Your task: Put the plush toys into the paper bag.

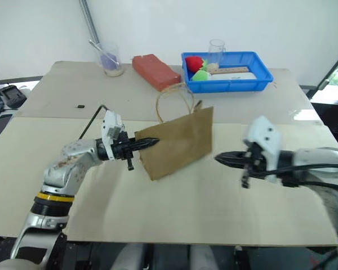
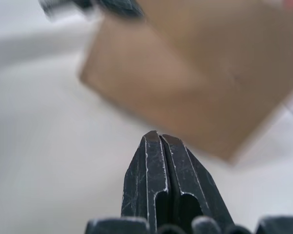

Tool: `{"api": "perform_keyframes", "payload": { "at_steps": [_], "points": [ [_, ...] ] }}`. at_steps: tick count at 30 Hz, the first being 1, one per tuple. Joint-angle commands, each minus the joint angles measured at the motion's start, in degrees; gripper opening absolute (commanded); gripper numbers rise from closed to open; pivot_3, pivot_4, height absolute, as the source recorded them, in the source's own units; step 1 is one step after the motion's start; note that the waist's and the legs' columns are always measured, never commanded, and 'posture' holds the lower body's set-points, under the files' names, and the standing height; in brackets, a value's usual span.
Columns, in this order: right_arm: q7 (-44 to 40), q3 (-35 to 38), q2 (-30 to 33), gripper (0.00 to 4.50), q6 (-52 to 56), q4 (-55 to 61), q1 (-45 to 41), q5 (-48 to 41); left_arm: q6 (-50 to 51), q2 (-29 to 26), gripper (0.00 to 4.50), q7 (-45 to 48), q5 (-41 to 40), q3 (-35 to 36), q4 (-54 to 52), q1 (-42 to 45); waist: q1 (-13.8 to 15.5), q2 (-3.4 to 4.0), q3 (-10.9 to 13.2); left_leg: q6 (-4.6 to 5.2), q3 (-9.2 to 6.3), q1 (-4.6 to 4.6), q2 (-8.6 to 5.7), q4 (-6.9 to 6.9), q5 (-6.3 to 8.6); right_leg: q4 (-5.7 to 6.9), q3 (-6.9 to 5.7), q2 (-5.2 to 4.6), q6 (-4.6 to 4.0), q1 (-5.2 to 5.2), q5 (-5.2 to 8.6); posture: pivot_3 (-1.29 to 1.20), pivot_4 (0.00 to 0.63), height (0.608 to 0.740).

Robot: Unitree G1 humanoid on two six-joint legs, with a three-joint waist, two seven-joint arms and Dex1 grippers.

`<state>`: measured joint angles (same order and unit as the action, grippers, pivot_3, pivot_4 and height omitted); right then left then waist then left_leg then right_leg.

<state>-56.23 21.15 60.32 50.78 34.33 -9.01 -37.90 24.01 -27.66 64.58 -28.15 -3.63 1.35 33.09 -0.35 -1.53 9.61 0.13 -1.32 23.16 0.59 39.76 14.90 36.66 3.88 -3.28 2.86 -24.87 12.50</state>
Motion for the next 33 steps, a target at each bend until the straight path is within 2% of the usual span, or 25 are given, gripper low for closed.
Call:
{"api": "perform_keyframes", "payload": {
  "at_steps": [1,5,11,12,13,16,19,21,29,33],
  "points": [
    [-4.1,10.7,3.3,0.00,0.6,1.3,4.8,-0.8,-0.9,-1.2,0.02,8.7,-1.2,-2.2,1.9,3.9,0.0,0.00,0.0,0.00,0.00,-0.04,0.00,0.00,0.00,0.00,0.00,0.00,0.00,0.04,0.00,0.00,0.150,0.740],
    [-5.4,18.4,4.6,0.00,2.4,2.7,10.4,-0.7,-4.3,-0.9,0.02,16.3,0.8,-5.3,8.4,7.7,-0.4,0.00,0.0,0.06,0.02,-0.37,0.04,-0.04,0.04,-0.16,0.00,0.06,0.03,0.45,0.03,0.00,0.150,0.740],
    [-3.0,20.5,3.8,0.00,4.3,5.6,12.6,-2.3,-14.1,1.8,0.02,22.4,5.9,-8.0,21.4,11.7,-0.6,-0.01,0.0,0.08,0.01,-0.48,0.10,-0.04,0.05,-0.29,0.00,0.14,0.02,0.61,0.03,0.00,0.150,0.740],
    [-2.7,20.4,3.8,0.00,4.5,5.8,12.5,-2.6,-15.6,2.2,0.58,22.6,6.8,-8.1,23.0,12.1,-0.6,-0.01,0.0,0.08,0.01,-0.48,0.11,-0.04,0.05,-0.34,0.00,0.14,0.02,0.62,0.02,0.00,0.150,0.740],
    [-2.3,20.2,3.8,0.00,4.7,6.0,12.4,-2.9,-16.2,2.5,0.78,22.6,7.3,-8.1,24.3,12.6,-0.5,-0.01,0.0,0.08,0.02,-0.47,0.10,-0.04,0.05,-0.35,0.01,0.13,0.02,0.62,0.02,0.00,0.150,0.740],
    [-1.5,19.5,4.0,0.00,5.1,6.1,11.7,-3.8,-17.4,2.2,2.08,24.1,8.1,-7.9,24.9,12.8,-0.5,-0.01,0.0,0.10,0.01,-0.36,0.09,-0.04,0.06,-0.47,0.00,0.11,0.04,0.60,0.01,0.00,0.150,0.740],
    [-1.3,18.3,4.8,0.00,4.5,5.4,10.7,-4.3,-16.8,1.1,3.62,24.3,7.2,-6.5,22.3,11.9,-0.4,-0.01,0.0,0.14,-0.01,-0.32,0.09,-0.03,0.09,-0.51,0.00,0.09,0.05,0.59,0.01,0.00,0.150,0.740],
    [-1.9,16.8,5.8,0.00,3.0,3.9,9.4,-4.0,-15.9,-1.4,4.46,23.7,6.8,-5.2,18.1,10.2,-0.6,-0.01,0.0,0.15,-0.01,-0.31,0.09,-0.03,0.09,-0.51,0.00,0.09,0.05,0.59,0.01,0.00,0.150,0.740],
    [-7.9,10.7,11.3,0.00,-4.3,-6.9,2.1,-1.8,-8.0,-15.3,4.46,14.9,7.6,3.2,1.3,1.6,-0.6,0.00,0.0,0.16,0.02,-0.43,0.17,-0.05,0.10,-0.48,0.02,0.10,0.05,0.60,0.01,0.00,0.150,0.740],
    [-14.1,8.0,16.2,1.20,-9.0,-14.7,-1.1,0.4,-2.6,-24.2,4.50,10.5,8.8,8.2,-5.2,-2.7,-0.5,0.05,0.0,0.17,0.06,-0.37,0.17,-0.06,0.11,-0.54,0.02,0.05,0.05,0.54,0.01,0.00,0.150,0.740]
  ]
}}
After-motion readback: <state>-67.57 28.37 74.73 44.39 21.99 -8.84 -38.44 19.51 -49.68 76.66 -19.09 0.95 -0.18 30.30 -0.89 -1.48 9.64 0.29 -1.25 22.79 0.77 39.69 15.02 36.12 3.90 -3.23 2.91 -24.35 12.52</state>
